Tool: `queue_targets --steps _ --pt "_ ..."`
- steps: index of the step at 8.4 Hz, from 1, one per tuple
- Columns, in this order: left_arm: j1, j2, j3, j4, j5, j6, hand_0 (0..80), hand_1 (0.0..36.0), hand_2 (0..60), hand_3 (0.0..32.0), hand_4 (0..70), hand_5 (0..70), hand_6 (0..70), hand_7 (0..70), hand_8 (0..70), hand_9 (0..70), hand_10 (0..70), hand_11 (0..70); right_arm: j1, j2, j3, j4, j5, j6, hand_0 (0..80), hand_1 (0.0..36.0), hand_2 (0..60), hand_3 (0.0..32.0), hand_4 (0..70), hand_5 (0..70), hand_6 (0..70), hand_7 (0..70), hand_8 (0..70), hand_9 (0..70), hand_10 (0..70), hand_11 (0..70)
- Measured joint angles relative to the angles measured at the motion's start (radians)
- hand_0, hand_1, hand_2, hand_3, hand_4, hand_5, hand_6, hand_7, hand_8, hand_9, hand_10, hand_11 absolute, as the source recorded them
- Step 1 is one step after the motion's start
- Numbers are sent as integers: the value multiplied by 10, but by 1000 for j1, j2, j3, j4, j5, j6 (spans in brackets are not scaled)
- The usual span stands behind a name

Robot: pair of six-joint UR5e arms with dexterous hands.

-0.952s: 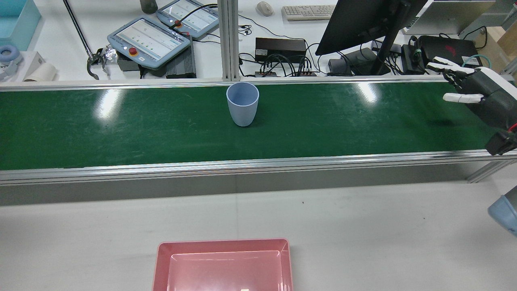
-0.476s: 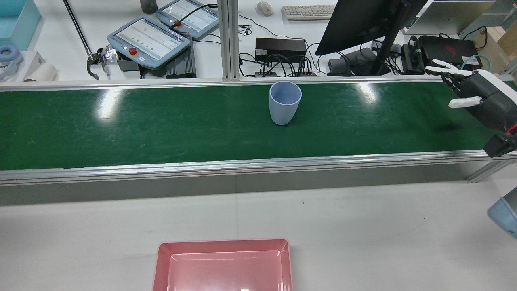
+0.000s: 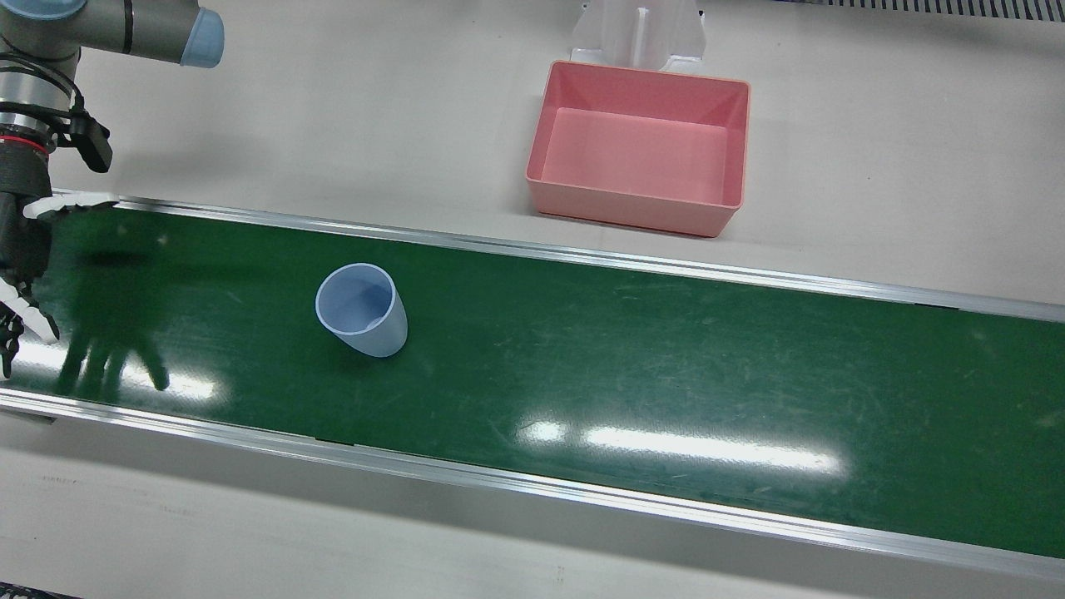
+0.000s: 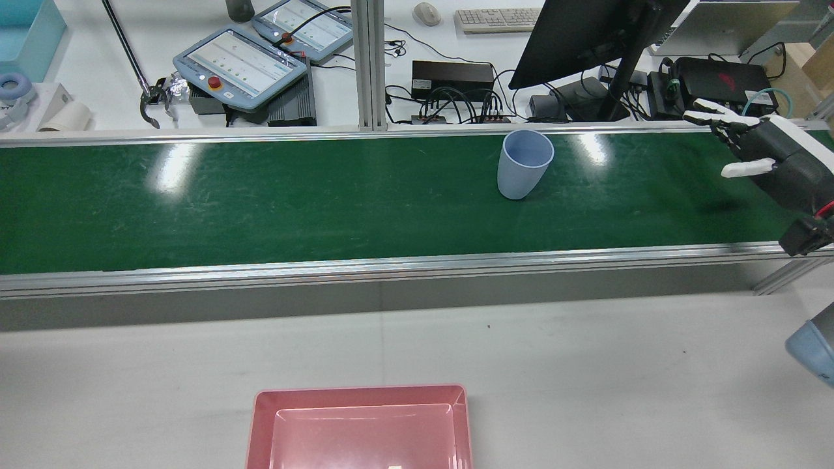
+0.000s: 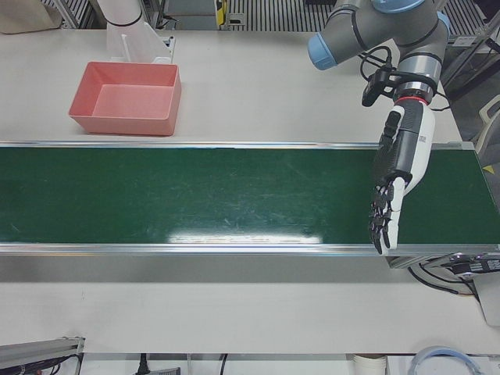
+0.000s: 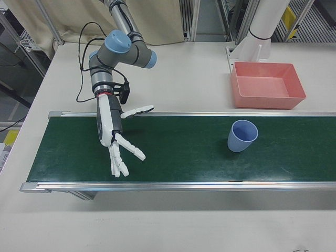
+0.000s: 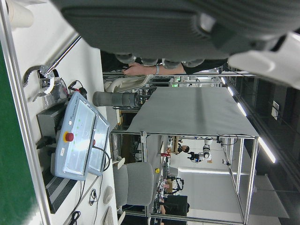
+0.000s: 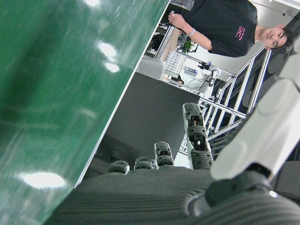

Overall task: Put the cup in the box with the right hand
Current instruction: 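Close the right hand around the blue-grey cup as it arrives on the belt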

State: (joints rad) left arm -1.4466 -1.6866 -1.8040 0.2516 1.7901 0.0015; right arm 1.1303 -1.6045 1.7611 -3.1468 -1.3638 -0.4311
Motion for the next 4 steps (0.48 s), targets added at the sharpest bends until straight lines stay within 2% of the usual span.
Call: queue_targets --steps 2,3,4 --pt "0 0 0 0 1 0 0 0 0 0 0 0 0 0 0 0 0 0 -6 0 -1 0 1 0 442 56 42 8 134 26 33 151 10 54 15 32" --pt "0 -1 0 0 0 0 0 0 0 0 0 0 0 0 0 0 0 0 -10 0 -1 0 1 -1 407 83 150 6 100 26 34 152 10 55 15 32" --pt "0 -1 0 0 1 0 0 0 0 0 0 0 0 0 0 0 0 0 -13 0 -2 1 1 -1 395 93 192 2 92 26 34 153 10 55 16 33"
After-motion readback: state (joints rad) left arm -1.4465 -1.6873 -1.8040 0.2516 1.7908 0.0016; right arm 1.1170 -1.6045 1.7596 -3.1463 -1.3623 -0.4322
